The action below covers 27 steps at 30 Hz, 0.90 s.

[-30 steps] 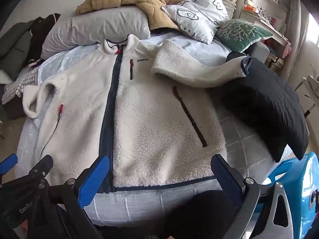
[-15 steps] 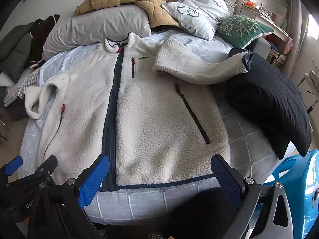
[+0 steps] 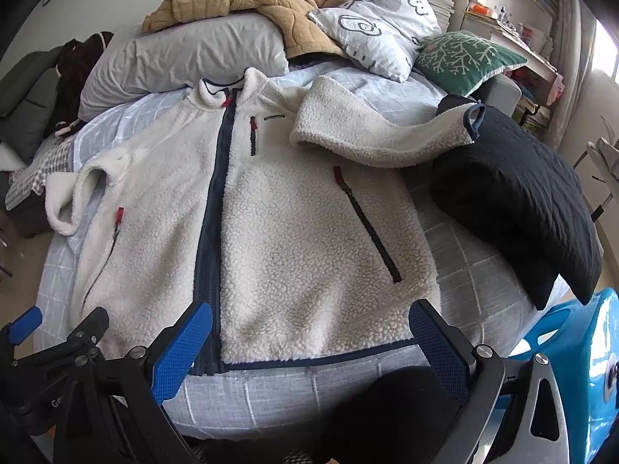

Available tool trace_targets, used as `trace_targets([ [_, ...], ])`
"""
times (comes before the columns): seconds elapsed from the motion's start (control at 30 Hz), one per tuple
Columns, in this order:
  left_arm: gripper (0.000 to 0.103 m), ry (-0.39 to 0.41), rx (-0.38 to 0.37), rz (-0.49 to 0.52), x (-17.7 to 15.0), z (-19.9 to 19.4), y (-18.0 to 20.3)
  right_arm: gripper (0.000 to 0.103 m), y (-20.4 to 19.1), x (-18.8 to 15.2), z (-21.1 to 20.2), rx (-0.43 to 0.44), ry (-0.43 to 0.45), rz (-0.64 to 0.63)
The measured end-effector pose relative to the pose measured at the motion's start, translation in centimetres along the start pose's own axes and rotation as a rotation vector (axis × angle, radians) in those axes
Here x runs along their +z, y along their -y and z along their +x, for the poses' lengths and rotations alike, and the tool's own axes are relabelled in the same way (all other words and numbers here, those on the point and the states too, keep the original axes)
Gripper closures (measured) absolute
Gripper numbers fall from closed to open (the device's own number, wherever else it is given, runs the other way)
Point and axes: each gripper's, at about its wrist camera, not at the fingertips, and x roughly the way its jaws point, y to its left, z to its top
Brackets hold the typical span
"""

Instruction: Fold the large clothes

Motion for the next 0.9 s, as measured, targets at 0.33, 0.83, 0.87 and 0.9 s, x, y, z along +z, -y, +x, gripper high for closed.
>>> trace_targets([
  [0.33, 0.002, -0.001, 0.004, -0.001, -0.11, 0.03, 0.01, 0.000, -0.03, 0.06, -0.13, 0.002, 0.005, -0.001],
  [0.83, 0.002, -0.013, 0.009, 0.003, -0.31, 0.14, 0.08, 0.000, -0.19, -0.01, 0.00, 0.004, 0.003, 0.001],
  [0.87, 0.002, -0.014, 0.011, 0.001, -0.34, 0.16, 0.07, 0.000, -0.19, -0.04, 0.04, 0.005, 0.003, 0.000],
  [0.9, 0.002, -0.015, 0.011, 0.000, -0.32, 0.16, 0.08, 0.000, -0.21, -0.04, 0.05, 0.005, 0.003, 0.001],
])
